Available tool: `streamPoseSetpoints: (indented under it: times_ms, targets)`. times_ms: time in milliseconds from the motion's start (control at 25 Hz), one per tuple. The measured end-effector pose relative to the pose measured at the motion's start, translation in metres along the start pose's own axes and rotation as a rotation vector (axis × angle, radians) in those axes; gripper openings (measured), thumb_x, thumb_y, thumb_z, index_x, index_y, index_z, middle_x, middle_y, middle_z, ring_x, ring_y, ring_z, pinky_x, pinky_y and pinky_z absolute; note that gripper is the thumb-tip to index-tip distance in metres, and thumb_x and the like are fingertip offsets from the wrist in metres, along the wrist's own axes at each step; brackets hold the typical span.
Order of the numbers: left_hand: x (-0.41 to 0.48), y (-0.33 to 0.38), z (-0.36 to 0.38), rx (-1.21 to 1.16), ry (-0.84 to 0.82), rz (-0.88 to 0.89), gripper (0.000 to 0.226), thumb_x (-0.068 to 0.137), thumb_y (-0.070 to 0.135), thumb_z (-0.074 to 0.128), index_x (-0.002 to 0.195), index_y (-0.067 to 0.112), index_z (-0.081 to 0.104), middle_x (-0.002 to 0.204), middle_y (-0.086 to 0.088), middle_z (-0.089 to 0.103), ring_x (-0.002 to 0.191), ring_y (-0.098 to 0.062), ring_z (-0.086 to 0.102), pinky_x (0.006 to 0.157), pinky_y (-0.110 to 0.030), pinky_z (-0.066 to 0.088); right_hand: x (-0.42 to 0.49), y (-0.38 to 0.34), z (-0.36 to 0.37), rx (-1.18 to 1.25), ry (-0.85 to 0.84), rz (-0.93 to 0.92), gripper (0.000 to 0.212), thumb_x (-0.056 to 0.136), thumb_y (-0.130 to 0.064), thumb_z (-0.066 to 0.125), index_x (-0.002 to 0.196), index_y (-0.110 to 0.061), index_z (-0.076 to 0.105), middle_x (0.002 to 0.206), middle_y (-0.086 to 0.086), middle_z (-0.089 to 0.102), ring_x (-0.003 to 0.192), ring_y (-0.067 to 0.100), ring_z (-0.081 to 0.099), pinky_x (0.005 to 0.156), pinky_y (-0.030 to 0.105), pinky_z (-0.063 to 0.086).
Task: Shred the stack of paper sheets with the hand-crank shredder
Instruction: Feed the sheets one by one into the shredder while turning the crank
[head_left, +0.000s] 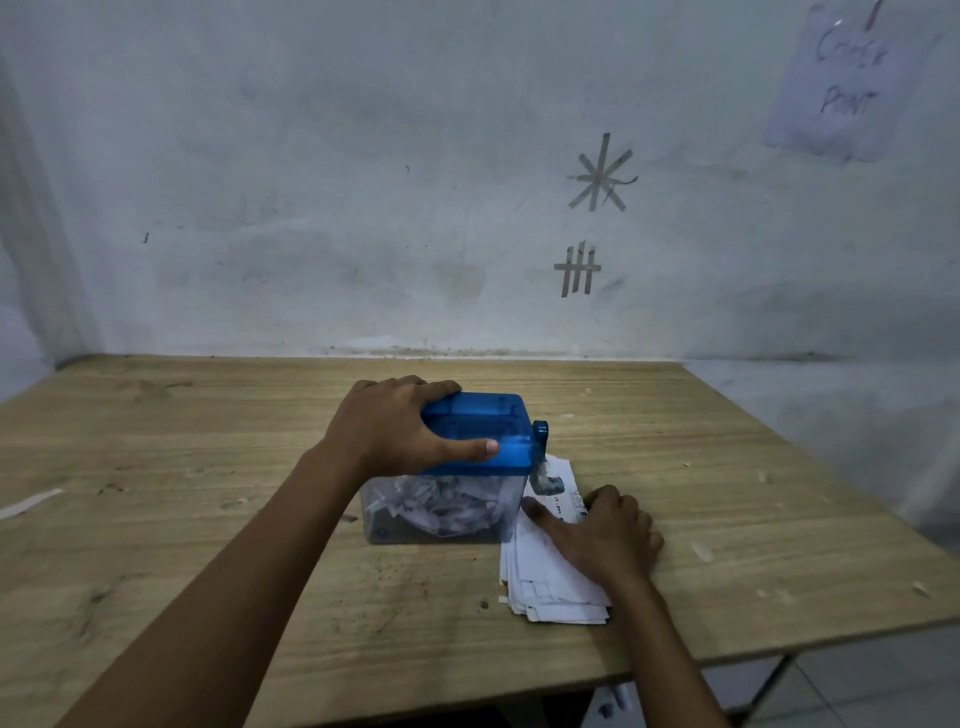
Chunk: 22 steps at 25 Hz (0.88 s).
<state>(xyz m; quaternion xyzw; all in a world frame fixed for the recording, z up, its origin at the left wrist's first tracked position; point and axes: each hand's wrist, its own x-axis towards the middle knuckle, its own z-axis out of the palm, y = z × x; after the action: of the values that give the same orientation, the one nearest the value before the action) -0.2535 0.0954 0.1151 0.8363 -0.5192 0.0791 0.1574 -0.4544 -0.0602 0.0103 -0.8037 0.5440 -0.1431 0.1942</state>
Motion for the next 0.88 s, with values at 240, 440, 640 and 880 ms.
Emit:
streamPoseSetpoints:
  times_ms: [240,440,640,880]
  targets:
    - [0.000,-0.001,0.002,-0.014,0.009,-0.004,0.119,0.051,0.108,0.020,0.146,0.042,0.045,0.125,0.013,0.064,0.105,-0.011,0.060,0.095,-0.037,0.047,0.007,0.001,-0.011,0.282,-0.003,0.047,0.065,0.066,-0.057,0.086,0.109,-0.023,0.050,0.101,-0.004,0.063,0.104,0.024,0.061,0.095,0.040,0.043]
    - [-0.001,0.001,-0.001,-0.016,0.014,0.002,0.118,0.051,0.107,0.022,0.146,0.042,0.045,0.127,0.013,0.064,0.108,-0.012,0.060,0.095,-0.036,0.045,0.011,0.008,-0.016,0.614,0.094,-0.037,0.038,0.076,-0.016,0.087,0.098,-0.018,0.056,0.093,0.006,0.072,0.071,0.017,0.066,0.057,0.029,0.049]
    - [0.001,-0.001,0.000,-0.028,0.017,0.006,0.118,0.051,0.108,0.022,0.146,0.042,0.045,0.126,0.013,0.064,0.106,-0.011,0.060,0.095,-0.037,0.046,0.013,0.001,-0.038,0.773,0.149,-0.202,0.022,0.095,-0.015,0.067,0.097,-0.023,0.047,0.083,0.002,0.071,0.059,0.008,0.059,0.049,0.021,0.042]
    - [0.001,-0.001,0.000,-0.034,0.011,0.012,0.119,0.051,0.108,0.021,0.146,0.042,0.046,0.127,0.014,0.063,0.106,-0.010,0.059,0.093,-0.035,0.047,0.016,-0.030,-0.079,0.884,0.163,-0.409,0.018,0.098,-0.013,0.062,0.108,-0.028,0.066,0.102,-0.017,0.065,0.092,-0.003,0.060,0.074,0.012,0.047]
